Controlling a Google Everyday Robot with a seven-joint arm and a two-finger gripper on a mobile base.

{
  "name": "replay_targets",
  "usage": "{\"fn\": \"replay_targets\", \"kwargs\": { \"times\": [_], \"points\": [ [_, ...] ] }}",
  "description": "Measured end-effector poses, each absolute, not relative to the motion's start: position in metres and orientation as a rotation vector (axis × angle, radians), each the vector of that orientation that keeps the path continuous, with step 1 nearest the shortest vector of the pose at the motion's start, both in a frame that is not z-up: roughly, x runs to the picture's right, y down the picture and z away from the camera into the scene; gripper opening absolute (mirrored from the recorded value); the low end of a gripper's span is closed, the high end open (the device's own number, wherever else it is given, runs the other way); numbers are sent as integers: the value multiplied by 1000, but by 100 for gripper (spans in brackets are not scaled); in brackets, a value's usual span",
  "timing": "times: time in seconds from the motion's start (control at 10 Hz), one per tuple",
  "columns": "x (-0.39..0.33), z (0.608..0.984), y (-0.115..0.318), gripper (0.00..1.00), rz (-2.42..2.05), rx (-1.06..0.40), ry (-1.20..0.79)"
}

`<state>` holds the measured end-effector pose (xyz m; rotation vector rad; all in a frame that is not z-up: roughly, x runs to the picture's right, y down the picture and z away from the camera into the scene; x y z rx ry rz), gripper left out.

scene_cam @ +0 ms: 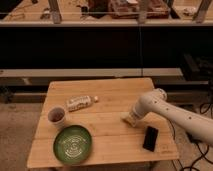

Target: Wipe the white sponge on the table

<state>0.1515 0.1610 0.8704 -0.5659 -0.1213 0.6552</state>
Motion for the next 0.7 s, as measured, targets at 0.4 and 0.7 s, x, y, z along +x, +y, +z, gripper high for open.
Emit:
{"fn": "replay_targets", "kwargs": {
  "times": [0.4, 0.7],
  "points": [
    [113, 891, 137, 1, 603, -543, -131],
    [74, 903, 130, 1, 543, -551, -145]
  ]
}}
